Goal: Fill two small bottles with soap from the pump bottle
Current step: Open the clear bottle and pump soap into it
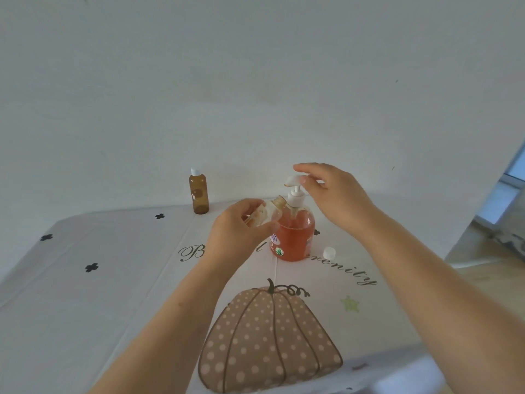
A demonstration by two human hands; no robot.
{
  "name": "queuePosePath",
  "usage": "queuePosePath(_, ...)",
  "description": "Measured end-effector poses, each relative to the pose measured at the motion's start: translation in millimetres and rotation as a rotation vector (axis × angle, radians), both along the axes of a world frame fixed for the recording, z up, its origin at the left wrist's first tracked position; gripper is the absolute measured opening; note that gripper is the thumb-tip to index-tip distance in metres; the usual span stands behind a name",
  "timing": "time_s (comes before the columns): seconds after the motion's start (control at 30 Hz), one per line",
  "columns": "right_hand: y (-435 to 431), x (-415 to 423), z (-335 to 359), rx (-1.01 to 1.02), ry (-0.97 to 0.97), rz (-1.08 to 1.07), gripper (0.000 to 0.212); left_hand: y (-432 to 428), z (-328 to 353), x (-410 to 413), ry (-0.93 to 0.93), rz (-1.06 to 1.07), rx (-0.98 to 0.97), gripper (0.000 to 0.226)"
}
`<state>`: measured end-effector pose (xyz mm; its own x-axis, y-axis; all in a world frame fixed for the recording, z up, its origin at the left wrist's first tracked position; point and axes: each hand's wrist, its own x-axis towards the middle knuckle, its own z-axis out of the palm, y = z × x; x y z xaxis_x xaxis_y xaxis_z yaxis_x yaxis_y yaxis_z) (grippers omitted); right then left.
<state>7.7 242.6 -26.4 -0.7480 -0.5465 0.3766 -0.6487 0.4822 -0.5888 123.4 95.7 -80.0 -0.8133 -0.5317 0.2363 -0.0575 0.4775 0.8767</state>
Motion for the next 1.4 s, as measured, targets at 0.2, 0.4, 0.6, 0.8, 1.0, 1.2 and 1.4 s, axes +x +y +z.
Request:
queuePosePath(0.2,-5,-4,-1,0.019,-0.028,0.034,0.031,-1,4,-6,0.010,0.032,-0.008,0.036)
queuePosePath(0.4,-5,-6,0,0.012,-0.025,0.017,0.027,-2,7,-14,0.051,0.058,-0.047,0.054)
queuePosePath(0.6,-8,-6,3,0.023,-0.032,0.003,0.024,-7,10,-20,0.075,0.081,-0.065,0.052)
queuePosePath(0.8,-10,-7,10,0.084,-0.036,-0.011,0.020,-18,12,-28,0.103,-0.003,-0.037,0.048)
queuePosePath(1.0,-12,-14,21,0.128,-0.093,0.036,0.015,-23,10,-26,0.070,-0.124,0.090,0.052)
queuePosePath(1.2,-45,-34,44,0.016,-0.119,-0.045,0.029,-44,3,-27,0.032,-0.136,0.145,0.049)
queuePosePath(1.4,-80,-50,34,0.150,-0.176,-0.097,0.035,-71,-11,-26,0.096,-0.294,0.457,0.040)
